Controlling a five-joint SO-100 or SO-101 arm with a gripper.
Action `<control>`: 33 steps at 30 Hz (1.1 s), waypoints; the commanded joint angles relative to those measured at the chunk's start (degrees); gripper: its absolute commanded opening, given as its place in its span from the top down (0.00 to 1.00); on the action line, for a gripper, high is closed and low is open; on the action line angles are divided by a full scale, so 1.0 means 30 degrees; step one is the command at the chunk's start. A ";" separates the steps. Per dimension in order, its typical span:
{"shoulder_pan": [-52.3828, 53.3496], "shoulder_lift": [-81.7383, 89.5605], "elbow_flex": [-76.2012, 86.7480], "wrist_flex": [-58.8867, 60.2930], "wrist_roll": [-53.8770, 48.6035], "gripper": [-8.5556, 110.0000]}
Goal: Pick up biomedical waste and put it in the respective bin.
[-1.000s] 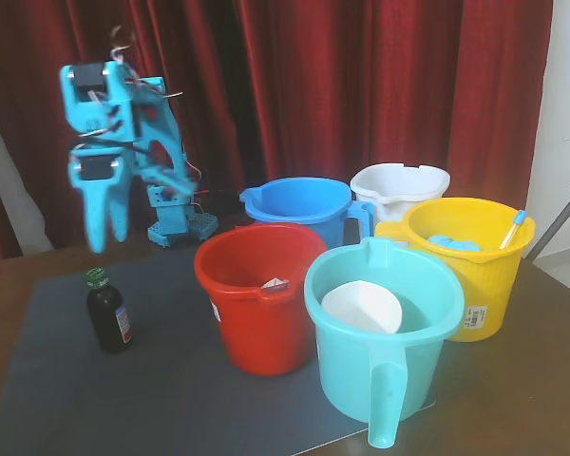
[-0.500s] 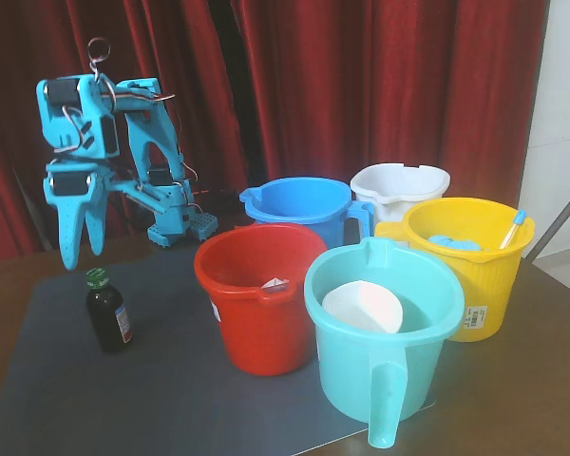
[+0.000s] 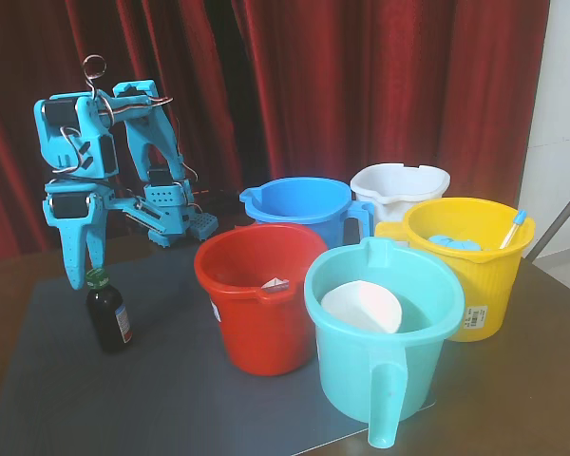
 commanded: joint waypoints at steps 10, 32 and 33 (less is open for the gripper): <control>-0.0146 -0.1348 -0.0088 -0.1143 -0.0176 0.72; -0.0234 -0.1348 -0.0059 -0.1113 0.0088 0.78; -0.0234 -0.1348 -0.0088 -0.1143 0.0088 0.82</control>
